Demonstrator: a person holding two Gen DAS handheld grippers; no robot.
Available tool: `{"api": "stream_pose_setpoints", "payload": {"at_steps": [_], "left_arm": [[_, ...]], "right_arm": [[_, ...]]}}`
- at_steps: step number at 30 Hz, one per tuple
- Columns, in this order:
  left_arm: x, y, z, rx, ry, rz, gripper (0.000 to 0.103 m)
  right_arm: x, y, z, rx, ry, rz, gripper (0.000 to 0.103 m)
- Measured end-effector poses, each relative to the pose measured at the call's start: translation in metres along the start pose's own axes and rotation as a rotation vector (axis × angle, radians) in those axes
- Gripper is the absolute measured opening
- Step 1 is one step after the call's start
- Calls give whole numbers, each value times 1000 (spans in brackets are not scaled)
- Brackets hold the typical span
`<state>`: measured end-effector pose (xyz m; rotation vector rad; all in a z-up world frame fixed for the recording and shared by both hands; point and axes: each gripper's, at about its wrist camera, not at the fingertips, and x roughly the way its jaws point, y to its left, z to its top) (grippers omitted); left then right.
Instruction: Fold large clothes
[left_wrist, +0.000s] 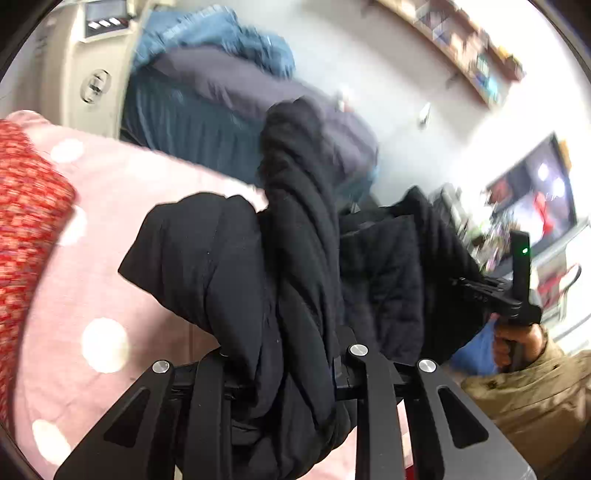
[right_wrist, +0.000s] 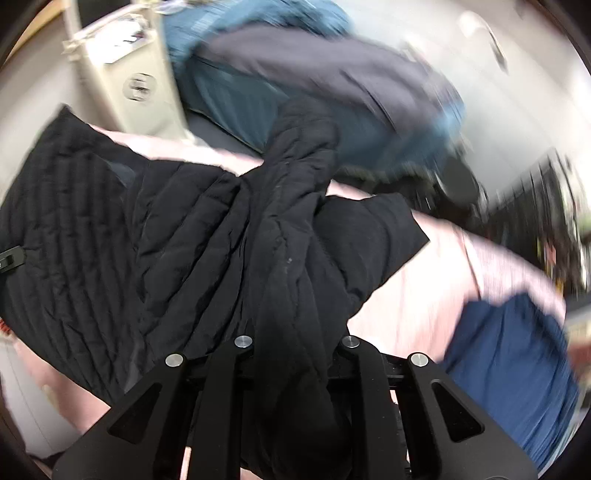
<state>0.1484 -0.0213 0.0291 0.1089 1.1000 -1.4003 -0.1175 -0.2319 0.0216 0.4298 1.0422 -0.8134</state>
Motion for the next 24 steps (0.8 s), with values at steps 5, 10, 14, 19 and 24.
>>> {"api": "stream_pose_setpoints", "payload": {"at_steps": [5, 10, 14, 19, 24], "left_arm": [[-123, 45, 7, -147, -277, 80, 23], [-255, 95, -25, -294, -580, 370, 23], [-310, 119, -64, -382, -681, 610, 24], [-299, 204, -115, -615, -596, 708, 27], [-257, 288, -174, -903, -475, 672, 42]], "right_arm": [[-45, 87, 88, -212, -102, 133, 15], [-52, 205, 188, -347, -140, 394, 16], [-32, 333, 246, -531, -125, 540, 17], [34, 457, 299, -555, -84, 622, 20], [120, 533, 279, -525, 30, 384, 26]]}}
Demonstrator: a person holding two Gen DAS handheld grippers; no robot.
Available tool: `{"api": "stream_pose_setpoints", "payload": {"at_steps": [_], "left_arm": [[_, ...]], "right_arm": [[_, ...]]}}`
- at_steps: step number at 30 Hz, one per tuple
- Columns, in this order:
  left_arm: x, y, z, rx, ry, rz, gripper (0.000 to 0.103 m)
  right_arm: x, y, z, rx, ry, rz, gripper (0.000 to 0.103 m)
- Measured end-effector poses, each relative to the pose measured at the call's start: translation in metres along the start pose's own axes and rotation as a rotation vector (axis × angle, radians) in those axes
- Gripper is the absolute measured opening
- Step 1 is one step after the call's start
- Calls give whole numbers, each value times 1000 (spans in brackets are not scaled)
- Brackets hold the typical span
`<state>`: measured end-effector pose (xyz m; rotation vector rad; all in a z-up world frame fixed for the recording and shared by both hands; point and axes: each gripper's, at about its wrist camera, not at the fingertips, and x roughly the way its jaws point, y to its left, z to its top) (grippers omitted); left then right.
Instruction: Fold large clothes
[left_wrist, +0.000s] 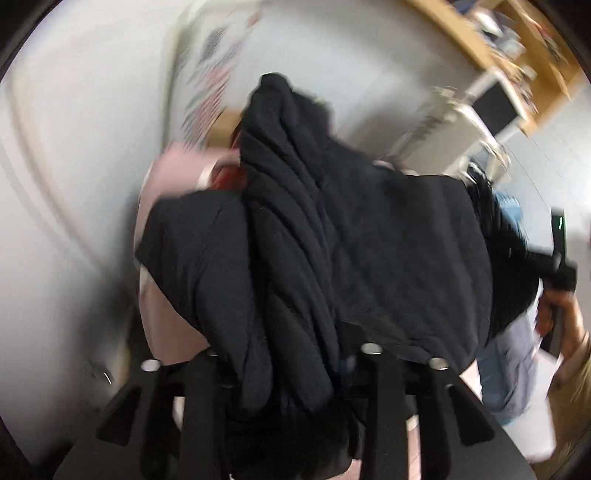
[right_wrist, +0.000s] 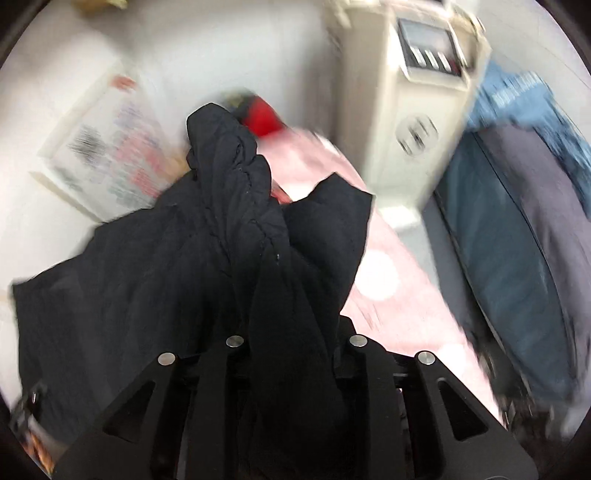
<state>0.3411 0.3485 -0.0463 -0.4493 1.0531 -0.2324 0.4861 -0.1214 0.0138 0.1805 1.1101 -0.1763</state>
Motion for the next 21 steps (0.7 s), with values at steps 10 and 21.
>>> {"api": "stream_pose_setpoints", "payload": {"at_steps": [10, 21], "left_arm": [[26, 2, 4, -26, 13, 59, 77], [-10, -50, 8, 98, -5, 242, 85]], "right_arm": [[45, -20, -29, 109, 26, -169, 82], [-59, -19, -92, 13, -113, -129, 94]]}}
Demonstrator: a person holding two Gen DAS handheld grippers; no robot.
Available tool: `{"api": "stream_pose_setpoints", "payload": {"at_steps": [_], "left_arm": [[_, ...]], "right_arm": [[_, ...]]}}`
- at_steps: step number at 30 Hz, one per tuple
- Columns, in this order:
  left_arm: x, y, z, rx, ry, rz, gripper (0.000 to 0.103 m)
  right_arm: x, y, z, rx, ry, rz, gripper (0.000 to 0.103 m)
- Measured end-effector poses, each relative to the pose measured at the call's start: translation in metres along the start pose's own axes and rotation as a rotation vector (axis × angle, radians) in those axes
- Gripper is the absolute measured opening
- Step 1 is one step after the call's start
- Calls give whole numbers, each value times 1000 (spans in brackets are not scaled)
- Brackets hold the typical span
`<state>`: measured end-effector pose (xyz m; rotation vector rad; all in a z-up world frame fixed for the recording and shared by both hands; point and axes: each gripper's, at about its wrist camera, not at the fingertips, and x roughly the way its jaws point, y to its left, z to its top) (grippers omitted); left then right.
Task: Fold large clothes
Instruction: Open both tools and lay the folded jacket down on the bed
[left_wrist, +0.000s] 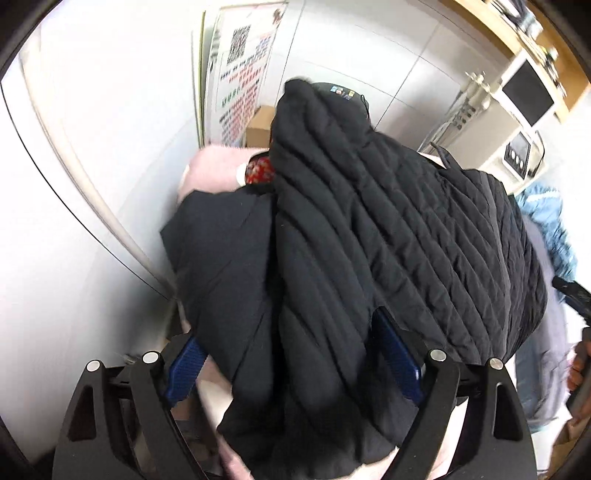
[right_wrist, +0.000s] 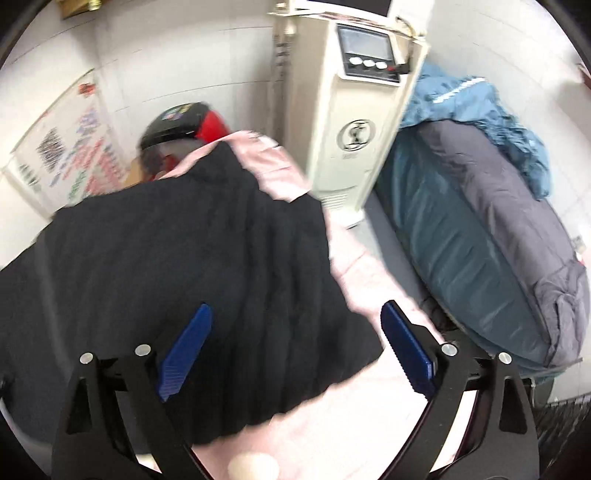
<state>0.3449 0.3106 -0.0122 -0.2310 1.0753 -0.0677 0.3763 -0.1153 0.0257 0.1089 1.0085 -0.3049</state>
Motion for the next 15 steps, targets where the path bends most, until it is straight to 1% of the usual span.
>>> {"api": "stream_pose_setpoints", "payload": {"at_steps": [1, 3, 5, 7, 8, 10, 12, 15], "left_arm": [[-7, -7, -1, 18, -5, 14, 86], [-23, -14, -5, 53, -22, 34, 89], [-46, -27, -7, 109, -82, 58, 95], [-65, -36, -11, 152, -134, 81, 97], [-73, -44, -14, 183, -137, 81, 97], [-75, -59, -19, 218, -91, 47, 97], [-71, -76, -28, 245, -21, -8, 97], [-62, -101, -42, 284, 46, -64, 97]], "right_arm": [[-9, 7, -10, -22, 28, 32, 95], [-19, 16, -23, -58, 61, 62, 95], [-30, 26, -44, -96, 99, 90, 95], [-41, 34, -63, -111, 122, 121, 95], [-47, 39, -68, -116, 127, 132, 95], [-58, 52, -80, -129, 133, 139, 95], [-66, 61, -90, -156, 135, 129, 95], [-85, 78, -106, -206, 113, 72, 95]]}}
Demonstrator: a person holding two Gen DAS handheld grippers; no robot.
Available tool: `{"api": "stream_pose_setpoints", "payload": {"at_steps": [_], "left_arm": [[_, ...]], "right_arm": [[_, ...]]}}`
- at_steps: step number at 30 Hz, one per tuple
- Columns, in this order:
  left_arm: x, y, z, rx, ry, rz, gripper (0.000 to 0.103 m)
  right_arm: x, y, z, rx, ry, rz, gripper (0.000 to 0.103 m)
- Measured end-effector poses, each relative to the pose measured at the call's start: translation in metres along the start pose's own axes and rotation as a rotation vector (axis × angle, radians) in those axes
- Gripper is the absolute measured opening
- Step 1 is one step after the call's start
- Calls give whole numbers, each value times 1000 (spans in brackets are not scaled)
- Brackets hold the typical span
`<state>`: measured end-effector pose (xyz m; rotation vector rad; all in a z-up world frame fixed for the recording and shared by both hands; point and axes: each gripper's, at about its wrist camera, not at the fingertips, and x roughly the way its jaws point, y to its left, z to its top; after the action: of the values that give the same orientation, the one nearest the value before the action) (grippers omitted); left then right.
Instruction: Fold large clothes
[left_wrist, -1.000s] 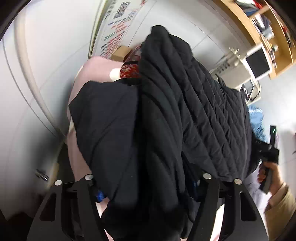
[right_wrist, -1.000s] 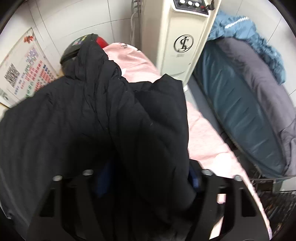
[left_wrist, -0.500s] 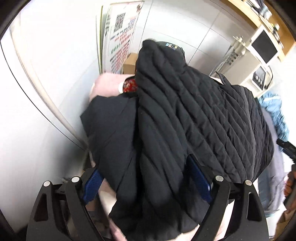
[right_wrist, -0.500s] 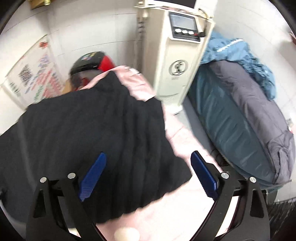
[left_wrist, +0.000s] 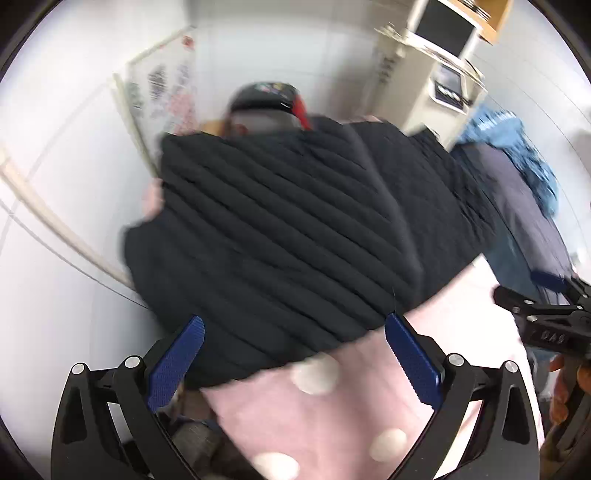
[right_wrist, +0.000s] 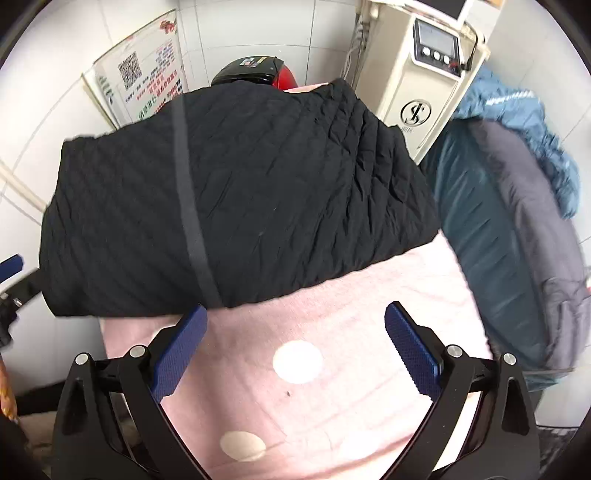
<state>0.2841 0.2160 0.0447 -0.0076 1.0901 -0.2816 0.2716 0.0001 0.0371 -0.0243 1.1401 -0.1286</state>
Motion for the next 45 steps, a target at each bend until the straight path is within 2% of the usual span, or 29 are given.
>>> {"api": "stream_pose_setpoints", "payload": {"at_steps": [5, 10, 12, 16, 20, 21, 25, 38, 45], "left_arm": [[16, -27, -6, 24, 50, -10, 97], [25, -37, -15, 49, 94, 41, 97], [27, -37, -17, 40, 100, 54, 97], [28, -32, -17, -3, 111, 26, 97], [32, -29, -16, -11, 125, 84, 97], [32, -29, -16, -13, 122, 99, 97], [34, -25, -16, -36, 128, 68, 97], [40, -23, -15, -43, 142, 64, 97], [39, -25, -15, -24, 134, 103, 97]], "right_arm": [[-14, 10, -9, -6, -9, -16, 95], [-19, 12, -12, -1, -14, -24, 95], [-19, 11, -11, 9, -15, -17, 95], [-16, 12, -7, 15, -8, 4, 95], [-11, 16, -4, 20, -1, 28, 95], [-10, 18, -3, 17, 1, 36, 95], [-5, 23, 0, 7, 6, 40, 95], [1, 29, 2, -6, 23, 27, 95], [2, 28, 1, -9, 22, -3, 95]]}}
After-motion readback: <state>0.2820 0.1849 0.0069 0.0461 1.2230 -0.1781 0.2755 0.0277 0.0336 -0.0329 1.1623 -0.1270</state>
